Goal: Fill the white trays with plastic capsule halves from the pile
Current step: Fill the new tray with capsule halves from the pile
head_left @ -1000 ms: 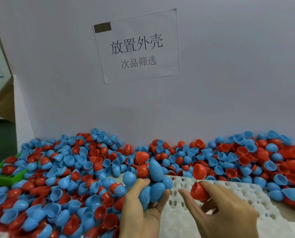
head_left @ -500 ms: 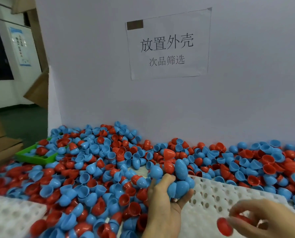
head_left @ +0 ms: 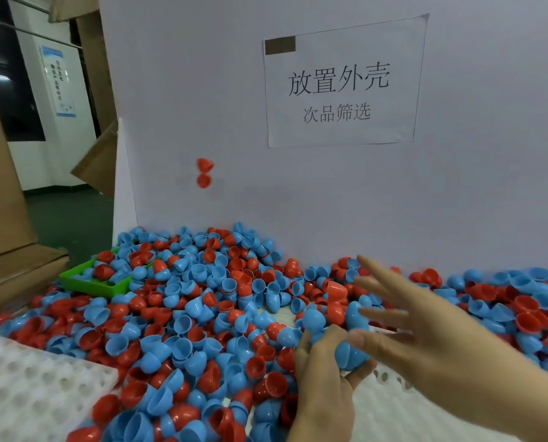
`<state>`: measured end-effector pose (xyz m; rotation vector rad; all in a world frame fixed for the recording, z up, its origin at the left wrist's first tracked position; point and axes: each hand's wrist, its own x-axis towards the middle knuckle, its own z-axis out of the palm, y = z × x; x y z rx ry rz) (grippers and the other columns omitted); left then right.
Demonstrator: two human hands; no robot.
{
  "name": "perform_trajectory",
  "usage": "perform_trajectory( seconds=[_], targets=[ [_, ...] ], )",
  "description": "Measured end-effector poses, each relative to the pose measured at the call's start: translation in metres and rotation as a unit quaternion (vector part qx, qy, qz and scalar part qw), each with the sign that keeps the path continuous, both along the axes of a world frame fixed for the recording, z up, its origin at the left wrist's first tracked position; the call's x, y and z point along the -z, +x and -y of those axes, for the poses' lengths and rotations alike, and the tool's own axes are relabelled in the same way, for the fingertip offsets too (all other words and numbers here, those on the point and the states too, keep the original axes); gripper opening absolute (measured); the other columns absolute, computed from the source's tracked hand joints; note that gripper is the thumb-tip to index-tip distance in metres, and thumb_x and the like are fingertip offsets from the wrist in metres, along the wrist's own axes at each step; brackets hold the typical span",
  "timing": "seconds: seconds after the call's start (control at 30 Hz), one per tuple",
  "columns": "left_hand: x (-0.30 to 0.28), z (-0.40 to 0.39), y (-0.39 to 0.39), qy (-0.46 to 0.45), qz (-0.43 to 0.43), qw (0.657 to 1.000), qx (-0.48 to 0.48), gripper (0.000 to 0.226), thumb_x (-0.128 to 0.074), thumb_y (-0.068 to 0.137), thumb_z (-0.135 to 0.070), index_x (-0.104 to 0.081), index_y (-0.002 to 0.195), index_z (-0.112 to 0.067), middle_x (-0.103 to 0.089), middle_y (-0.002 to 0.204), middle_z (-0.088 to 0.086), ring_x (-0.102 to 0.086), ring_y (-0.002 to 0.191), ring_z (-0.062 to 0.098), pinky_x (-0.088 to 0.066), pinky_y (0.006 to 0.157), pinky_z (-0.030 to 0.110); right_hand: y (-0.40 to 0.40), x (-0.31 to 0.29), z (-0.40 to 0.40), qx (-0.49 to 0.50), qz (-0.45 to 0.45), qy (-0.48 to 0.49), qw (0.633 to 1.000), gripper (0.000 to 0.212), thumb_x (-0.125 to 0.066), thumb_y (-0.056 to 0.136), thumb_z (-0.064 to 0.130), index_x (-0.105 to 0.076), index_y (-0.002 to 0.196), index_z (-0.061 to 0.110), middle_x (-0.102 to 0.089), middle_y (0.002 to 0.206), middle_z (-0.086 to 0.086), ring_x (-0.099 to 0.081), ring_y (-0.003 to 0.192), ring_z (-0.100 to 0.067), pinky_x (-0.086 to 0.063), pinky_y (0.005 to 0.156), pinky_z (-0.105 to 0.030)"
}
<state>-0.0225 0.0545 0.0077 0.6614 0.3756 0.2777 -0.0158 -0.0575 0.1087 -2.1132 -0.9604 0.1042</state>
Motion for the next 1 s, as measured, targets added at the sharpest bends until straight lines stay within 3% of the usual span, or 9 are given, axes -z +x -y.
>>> perform_trajectory(
  seconds=[0.07, 0.13, 0.27, 0.4, 0.57, 0.7, 0.77, 0.87, 1.0],
  targets=[
    [-0.001, 0.001, 0.000, 0.000, -0.004, 1.000, 0.001, 0.034, -0.067, 0.088, -0.005, -0.070, 0.119, -0.018, -0.076, 0.105, 0.016, -0.072, 0.100, 0.035, -0.060, 0.061, 0.038, -0.003, 0.016, 0.006, 0.025, -0.025, 0.026, 0.999, 0.075, -0.071, 0.082, 0.038, -0.022, 0.132, 0.064, -0.036, 0.120, 0.046, -0.052, 0.101, 0.017, -0.049, 0.082, -0.005],
    [-0.002, 0.003, 0.001, 0.003, -0.019, 1.000, -0.012, 0.030, -0.067, 0.085, -0.002, -0.071, 0.112, -0.015, -0.076, 0.100, 0.019, -0.073, 0.094, 0.036, -0.058, 0.057, 0.035, 0.000, 0.033, 0.019, 0.053, -0.037, 0.014, 0.998, 0.060, -0.074, 0.083, 0.027, -0.044, 0.128, 0.053, -0.051, 0.121, 0.036, -0.060, 0.098, 0.012, -0.053, 0.077, -0.008],
    [-0.004, 0.010, 0.002, 0.040, -0.016, 0.999, -0.019, 0.022, -0.066, 0.087, -0.004, -0.070, 0.105, -0.015, -0.077, 0.087, 0.015, -0.074, 0.071, 0.025, -0.057, 0.056, 0.033, 0.010, 0.055, 0.043, 0.135, -0.045, 0.026, 0.990, 0.037, -0.075, 0.081, 0.019, -0.063, 0.106, 0.043, -0.069, 0.094, 0.014, -0.067, 0.080, 0.004, -0.055, 0.062, -0.015],
    [-0.003, 0.015, 0.002, 0.058, -0.017, 0.998, -0.015, 0.021, -0.066, 0.087, -0.003, -0.071, 0.104, -0.016, -0.076, 0.082, 0.012, -0.073, 0.071, 0.026, -0.057, 0.055, 0.034, 0.017, 0.070, 0.052, 0.174, -0.063, 0.023, 0.982, 0.028, -0.073, 0.084, 0.020, -0.065, 0.101, 0.040, -0.070, 0.088, 0.011, -0.068, 0.080, -0.004, -0.052, 0.063, -0.016],
    [-0.003, 0.021, -0.001, 0.112, 0.010, 0.993, 0.026, 0.025, -0.064, 0.091, -0.005, -0.069, 0.114, -0.014, -0.076, 0.097, 0.018, -0.074, 0.072, 0.024, -0.058, 0.058, 0.034, 0.015, 0.081, 0.049, 0.187, -0.056, 0.057, 0.979, 0.029, -0.072, 0.087, 0.025, -0.060, 0.103, 0.046, -0.066, 0.091, 0.014, -0.066, 0.079, -0.001, -0.050, 0.063, -0.014],
    [-0.006, 0.028, -0.004, 0.169, 0.029, 0.983, 0.069, 0.020, -0.064, 0.089, -0.001, -0.072, 0.103, -0.013, -0.077, 0.085, 0.011, -0.075, 0.070, 0.023, -0.057, 0.055, 0.034, 0.014, 0.082, 0.051, 0.212, -0.029, 0.134, 0.968, 0.028, -0.066, 0.082, 0.046, -0.054, 0.107, 0.051, -0.059, 0.103, 0.022, -0.059, 0.089, 0.011, -0.048, 0.059, -0.012],
    [-0.007, 0.032, -0.005, 0.233, 0.042, 0.967, 0.097, 0.021, -0.068, 0.087, -0.004, -0.077, 0.092, -0.022, -0.077, 0.089, 0.008, -0.076, 0.076, 0.023, -0.058, 0.056, 0.035, 0.014, 0.081, 0.053, 0.222, -0.020, 0.171, 0.960, 0.043, -0.059, 0.072, 0.061, -0.052, 0.113, 0.053, -0.057, 0.108, 0.026, -0.056, 0.095, 0.012, -0.047, 0.062, -0.013],
    [-0.009, 0.038, -0.007, 0.357, 0.077, 0.921, 0.134, 0.022, -0.067, 0.072, -0.016, -0.077, 0.087, -0.029, -0.077, 0.095, 0.006, -0.075, 0.084, 0.022, -0.059, 0.060, 0.033, 0.014, 0.080, 0.056, 0.236, 0.003, 0.232, 0.944, 0.055, -0.057, 0.066, 0.068, -0.054, 0.119, 0.052, -0.060, 0.107, 0.026, -0.055, 0.100, 0.011, -0.048, 0.073, -0.019],
    [-0.011, 0.042, -0.007, 0.436, 0.096, 0.886, 0.127, 0.028, -0.064, 0.066, -0.019, -0.076, 0.090, -0.028, -0.073, 0.097, 0.007, -0.072, 0.091, 0.026, -0.060, 0.064, 0.031, 0.017, 0.078, 0.062, 0.250, 0.050, 0.263, 0.930, 0.011, -0.068, 0.081, 0.042, -0.067, 0.092, 0.044, -0.067, 0.094, 0.028, -0.062, 0.091, 0.005, -0.051, 0.062, -0.020]
  ],
)
